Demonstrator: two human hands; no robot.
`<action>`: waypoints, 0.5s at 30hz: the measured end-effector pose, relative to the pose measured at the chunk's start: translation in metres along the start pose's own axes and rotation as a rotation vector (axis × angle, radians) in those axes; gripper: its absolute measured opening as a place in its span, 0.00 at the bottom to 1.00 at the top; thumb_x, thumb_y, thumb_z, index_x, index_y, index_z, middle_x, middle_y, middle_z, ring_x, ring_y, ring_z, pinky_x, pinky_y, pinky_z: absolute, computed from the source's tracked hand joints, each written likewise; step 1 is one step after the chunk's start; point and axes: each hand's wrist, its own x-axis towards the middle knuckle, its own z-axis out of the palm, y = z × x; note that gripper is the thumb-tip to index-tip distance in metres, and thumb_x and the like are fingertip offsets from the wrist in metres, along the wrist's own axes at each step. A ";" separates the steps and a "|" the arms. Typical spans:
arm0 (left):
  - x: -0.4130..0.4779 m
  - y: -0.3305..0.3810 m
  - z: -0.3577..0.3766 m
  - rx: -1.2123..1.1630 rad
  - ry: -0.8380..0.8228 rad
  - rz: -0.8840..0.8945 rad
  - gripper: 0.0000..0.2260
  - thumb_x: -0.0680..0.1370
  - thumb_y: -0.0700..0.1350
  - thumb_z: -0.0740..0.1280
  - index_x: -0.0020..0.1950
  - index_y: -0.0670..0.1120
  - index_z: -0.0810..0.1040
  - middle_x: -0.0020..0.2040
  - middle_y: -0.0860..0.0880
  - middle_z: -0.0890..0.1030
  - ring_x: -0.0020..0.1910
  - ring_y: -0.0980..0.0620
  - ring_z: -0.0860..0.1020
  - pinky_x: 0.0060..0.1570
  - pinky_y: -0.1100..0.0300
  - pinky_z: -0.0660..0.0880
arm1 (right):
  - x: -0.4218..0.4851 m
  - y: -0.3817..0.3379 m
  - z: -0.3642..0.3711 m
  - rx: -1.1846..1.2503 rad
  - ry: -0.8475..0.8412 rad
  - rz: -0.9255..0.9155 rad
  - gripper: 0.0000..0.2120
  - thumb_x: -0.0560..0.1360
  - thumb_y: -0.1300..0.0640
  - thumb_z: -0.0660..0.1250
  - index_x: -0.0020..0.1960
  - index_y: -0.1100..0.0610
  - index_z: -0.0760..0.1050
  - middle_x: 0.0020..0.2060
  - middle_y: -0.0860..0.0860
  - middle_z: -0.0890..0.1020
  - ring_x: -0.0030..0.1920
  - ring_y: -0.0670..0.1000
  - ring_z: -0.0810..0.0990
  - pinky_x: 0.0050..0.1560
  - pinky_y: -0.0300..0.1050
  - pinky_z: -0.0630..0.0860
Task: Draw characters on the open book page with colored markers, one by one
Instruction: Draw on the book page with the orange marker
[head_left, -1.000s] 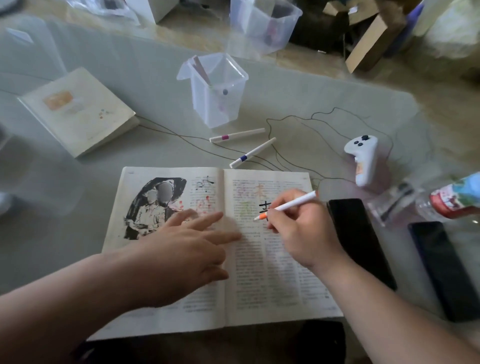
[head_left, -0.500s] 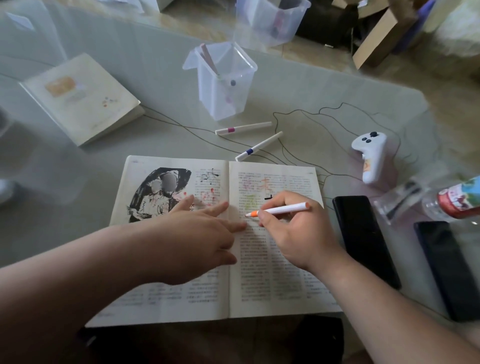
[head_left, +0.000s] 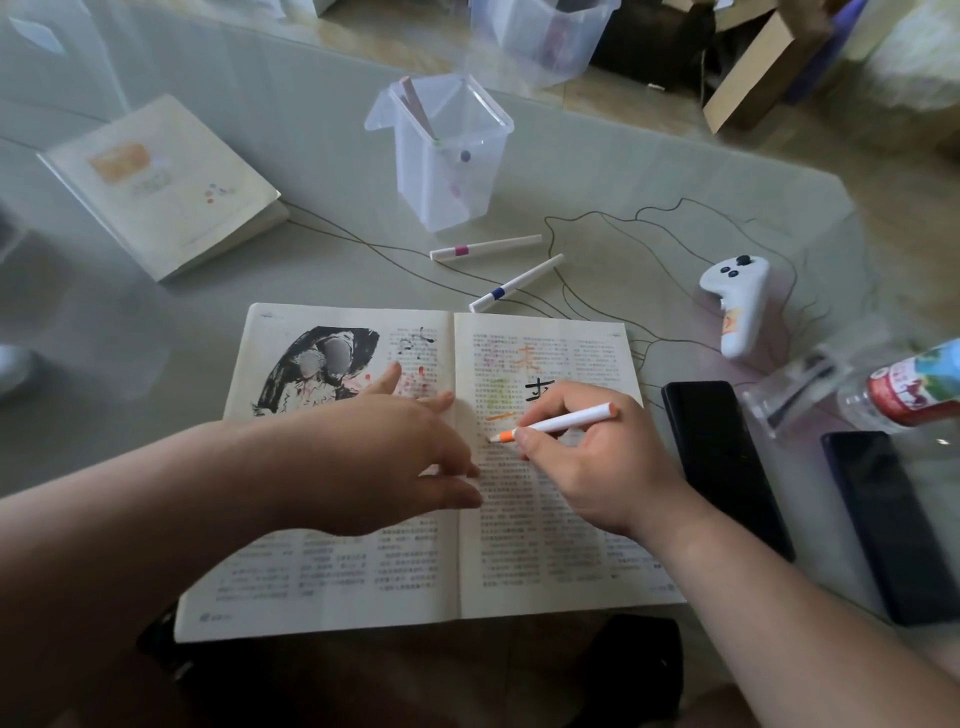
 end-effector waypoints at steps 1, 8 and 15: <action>0.001 -0.001 0.000 0.000 0.006 0.000 0.19 0.79 0.64 0.56 0.62 0.59 0.79 0.73 0.57 0.71 0.73 0.66 0.40 0.68 0.52 0.27 | 0.001 0.000 0.000 0.007 -0.008 0.013 0.06 0.72 0.60 0.75 0.37 0.54 0.82 0.33 0.51 0.84 0.37 0.49 0.80 0.36 0.39 0.75; 0.002 -0.006 0.003 0.010 0.007 0.023 0.18 0.78 0.66 0.56 0.54 0.58 0.80 0.67 0.66 0.75 0.77 0.65 0.47 0.75 0.44 0.32 | 0.004 0.002 -0.001 0.029 0.030 0.046 0.04 0.73 0.58 0.74 0.39 0.56 0.82 0.34 0.51 0.85 0.37 0.48 0.81 0.37 0.38 0.76; 0.002 -0.006 0.003 -0.005 0.011 0.017 0.18 0.78 0.66 0.56 0.57 0.59 0.80 0.70 0.65 0.72 0.77 0.65 0.45 0.73 0.46 0.30 | 0.011 0.008 -0.007 -0.019 0.109 0.109 0.06 0.69 0.57 0.72 0.34 0.55 0.79 0.30 0.50 0.83 0.34 0.51 0.79 0.34 0.46 0.75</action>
